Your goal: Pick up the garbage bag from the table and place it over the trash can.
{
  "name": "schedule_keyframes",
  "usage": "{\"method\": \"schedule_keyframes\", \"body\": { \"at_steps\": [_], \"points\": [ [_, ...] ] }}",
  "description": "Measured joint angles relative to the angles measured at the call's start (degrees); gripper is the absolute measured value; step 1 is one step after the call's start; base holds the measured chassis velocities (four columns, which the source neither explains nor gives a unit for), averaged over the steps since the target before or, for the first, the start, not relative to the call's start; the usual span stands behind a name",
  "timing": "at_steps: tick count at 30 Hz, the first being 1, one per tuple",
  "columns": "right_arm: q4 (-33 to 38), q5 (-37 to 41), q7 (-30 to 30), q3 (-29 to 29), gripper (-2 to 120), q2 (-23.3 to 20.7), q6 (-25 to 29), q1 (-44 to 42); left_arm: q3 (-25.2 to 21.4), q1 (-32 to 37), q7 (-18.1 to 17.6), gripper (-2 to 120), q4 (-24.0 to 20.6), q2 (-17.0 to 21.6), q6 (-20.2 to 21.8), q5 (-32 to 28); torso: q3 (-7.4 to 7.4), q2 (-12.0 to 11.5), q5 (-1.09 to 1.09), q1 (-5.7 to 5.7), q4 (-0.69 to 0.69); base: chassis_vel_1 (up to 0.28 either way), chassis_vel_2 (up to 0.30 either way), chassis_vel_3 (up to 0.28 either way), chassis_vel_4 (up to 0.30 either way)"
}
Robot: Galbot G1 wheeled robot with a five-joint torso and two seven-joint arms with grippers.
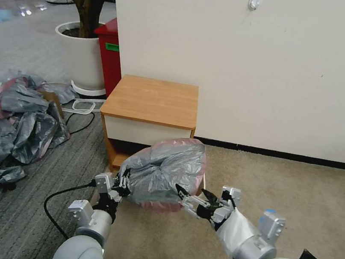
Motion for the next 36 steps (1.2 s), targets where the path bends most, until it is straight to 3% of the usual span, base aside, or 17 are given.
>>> {"method": "schedule_keyframes", "body": {
  "at_steps": [19, 25, 28, 36],
  "points": [
    [-0.69, -2.2, 0.1, -4.31, 98, 0.91, 1.7, 1.29, -0.21, 0.05, 0.25, 9, -0.55, 0.16, 0.03, -0.34, 0.0, 0.0, 0.0, 0.0, 0.0, 0.0, 0.0, 0.0, 0.0],
    [-1.09, -3.66, -0.18, -5.16, 81, 0.99, 2.49, 1.23, -0.22, 0.02, 0.14, 9, -0.77, 0.01, 0.5, -1.93, 0.0, 0.0, 0.0, 0.0, 0.0, 0.0, 0.0, 0.0, 0.0],
    [-1.37, -5.32, -1.54, -5.71, 65, 1.13, 3.05, 0.93, -0.23, -0.02, -0.6, 9, -1.14, -0.11, 1.47, -4.01, 0.0, 0.0, 0.0, 0.0, 0.0, 0.0, 0.0, 0.0, 0.0],
    [-1.35, -6.52, -2.33, -6.15, 36, 1.21, 3.53, 0.72, -0.57, -0.3, -2.14, 9, -1.41, -0.05, 2.89, -6.84, 0.0, 0.0, 0.0, 0.0, 0.0, 0.0, 0.0, 0.0, 0.0]
  ]
}}
